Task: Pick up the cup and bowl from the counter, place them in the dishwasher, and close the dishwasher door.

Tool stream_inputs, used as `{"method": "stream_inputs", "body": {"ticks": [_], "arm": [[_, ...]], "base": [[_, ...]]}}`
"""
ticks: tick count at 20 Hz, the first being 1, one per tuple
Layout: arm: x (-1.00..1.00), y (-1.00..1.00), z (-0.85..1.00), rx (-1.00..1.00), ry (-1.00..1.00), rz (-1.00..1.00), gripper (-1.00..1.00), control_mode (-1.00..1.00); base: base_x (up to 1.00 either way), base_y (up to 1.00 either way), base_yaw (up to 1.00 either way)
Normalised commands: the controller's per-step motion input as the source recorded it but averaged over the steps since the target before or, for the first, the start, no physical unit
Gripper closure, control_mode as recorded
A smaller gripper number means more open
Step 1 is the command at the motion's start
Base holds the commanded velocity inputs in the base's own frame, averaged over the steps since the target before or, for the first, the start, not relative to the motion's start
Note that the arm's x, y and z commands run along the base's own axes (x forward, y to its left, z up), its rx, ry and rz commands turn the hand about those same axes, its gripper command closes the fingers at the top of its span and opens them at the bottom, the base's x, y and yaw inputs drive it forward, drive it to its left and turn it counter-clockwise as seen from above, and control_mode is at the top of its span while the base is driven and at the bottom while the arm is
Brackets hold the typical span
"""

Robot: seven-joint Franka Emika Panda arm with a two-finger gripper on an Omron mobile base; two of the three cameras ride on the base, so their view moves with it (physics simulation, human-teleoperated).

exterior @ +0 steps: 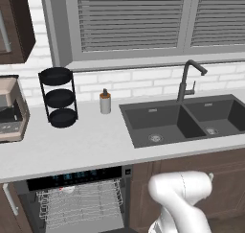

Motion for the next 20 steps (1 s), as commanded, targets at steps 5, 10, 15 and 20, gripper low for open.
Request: {"method": "stream_inputs", "body": {"ticks": [5,10,15,20], "arm": [[1.00,0.01,-0.39,-0.03,-0.44,0.00,-1.00,-1.00],[0.76,-0.03,-0.41,0.00,-0.34,0.00,-1.00,-1.00],[1.00,-0.08,-0.44,0.07,-0.35,0.00,-1.00,-1.00],[1.00,0.00,-0.71,0.01,-0.26,0.00,-1.00,-1.00]], "base": [[0.00,0.00,0.00],[0.00,0.00,0.00],[0.00,0.00,0.00],[0.00,0.00,0.00]]}}
